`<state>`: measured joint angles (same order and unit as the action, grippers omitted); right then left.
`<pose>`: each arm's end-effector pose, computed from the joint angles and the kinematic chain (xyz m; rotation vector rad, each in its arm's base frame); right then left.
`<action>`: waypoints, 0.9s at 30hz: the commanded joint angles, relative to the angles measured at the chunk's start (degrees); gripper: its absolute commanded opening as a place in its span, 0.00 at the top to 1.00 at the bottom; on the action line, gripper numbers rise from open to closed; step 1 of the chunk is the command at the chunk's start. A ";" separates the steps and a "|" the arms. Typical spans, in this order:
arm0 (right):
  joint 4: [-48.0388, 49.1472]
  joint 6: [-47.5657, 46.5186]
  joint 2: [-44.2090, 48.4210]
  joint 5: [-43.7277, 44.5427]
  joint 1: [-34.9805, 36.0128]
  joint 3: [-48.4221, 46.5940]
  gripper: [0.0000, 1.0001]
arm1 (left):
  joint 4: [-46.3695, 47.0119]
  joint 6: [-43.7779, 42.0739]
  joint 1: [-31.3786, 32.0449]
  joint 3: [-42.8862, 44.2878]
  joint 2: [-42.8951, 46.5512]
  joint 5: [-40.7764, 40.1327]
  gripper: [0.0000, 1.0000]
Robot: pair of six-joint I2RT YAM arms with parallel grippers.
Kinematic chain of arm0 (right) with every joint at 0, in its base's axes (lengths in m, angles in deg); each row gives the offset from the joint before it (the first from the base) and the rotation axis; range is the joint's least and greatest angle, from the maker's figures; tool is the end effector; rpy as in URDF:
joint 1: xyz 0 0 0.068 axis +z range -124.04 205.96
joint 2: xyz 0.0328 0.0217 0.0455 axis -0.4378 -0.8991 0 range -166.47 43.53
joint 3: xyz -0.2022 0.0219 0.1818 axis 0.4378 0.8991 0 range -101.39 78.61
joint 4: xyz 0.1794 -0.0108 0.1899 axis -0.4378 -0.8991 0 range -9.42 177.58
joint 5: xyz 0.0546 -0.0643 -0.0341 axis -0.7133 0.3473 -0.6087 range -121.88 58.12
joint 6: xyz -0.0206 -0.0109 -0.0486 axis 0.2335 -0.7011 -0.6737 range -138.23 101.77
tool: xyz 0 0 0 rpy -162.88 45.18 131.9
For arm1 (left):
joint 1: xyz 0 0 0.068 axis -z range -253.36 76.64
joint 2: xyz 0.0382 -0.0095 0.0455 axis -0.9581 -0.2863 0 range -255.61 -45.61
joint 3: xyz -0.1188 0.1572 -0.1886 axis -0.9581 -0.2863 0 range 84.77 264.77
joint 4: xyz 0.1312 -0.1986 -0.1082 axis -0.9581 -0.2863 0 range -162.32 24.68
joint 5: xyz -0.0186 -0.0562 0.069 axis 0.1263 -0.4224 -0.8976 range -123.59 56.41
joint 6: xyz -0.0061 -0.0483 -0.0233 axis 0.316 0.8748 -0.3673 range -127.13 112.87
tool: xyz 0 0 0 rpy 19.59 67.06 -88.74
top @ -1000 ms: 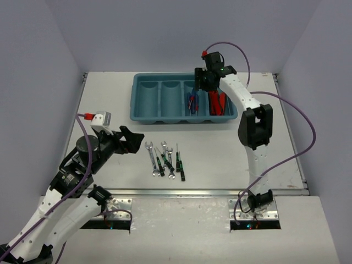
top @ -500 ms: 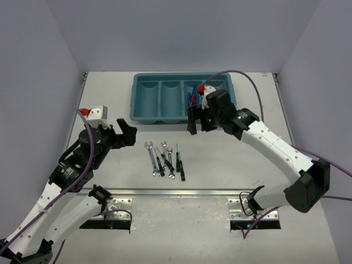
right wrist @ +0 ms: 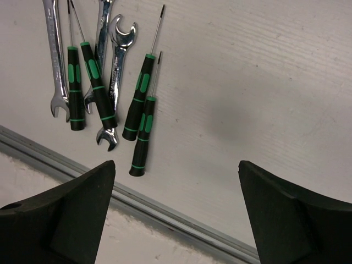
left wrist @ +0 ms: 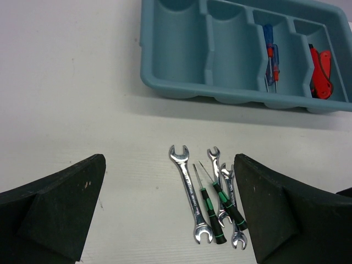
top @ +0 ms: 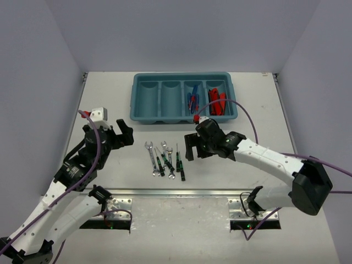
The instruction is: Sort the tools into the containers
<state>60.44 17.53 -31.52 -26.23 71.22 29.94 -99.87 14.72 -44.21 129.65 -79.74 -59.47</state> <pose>0.1878 0.1844 0.2254 -0.1703 2.5535 0.4518 0.1194 -0.0488 0.3234 -0.1649 1.9379 -0.1411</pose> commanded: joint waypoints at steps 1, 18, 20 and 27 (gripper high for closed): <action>3.19 7.88 -2.88 3.61 3.85 -1.22 0.14 | 3.14 -1.11 -0.52 -0.23 0.29 0.68 0.00; -4.72 14.29 -23.88 10.81 15.65 -12.98 0.59 | 4.05 -1.81 -0.49 -0.94 3.07 3.51 0.00; -4.39 14.19 -24.54 9.56 15.78 -12.52 0.60 | 4.10 -1.84 -0.49 -0.94 3.44 3.64 0.00; -2.37 14.51 -25.37 7.45 15.91 -9.71 0.63 | 4.23 -1.99 -0.41 -0.94 3.93 3.96 0.00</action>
<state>56.45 30.28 -56.80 -18.33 86.81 19.02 -98.47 13.69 -44.19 128.84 -76.20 -56.41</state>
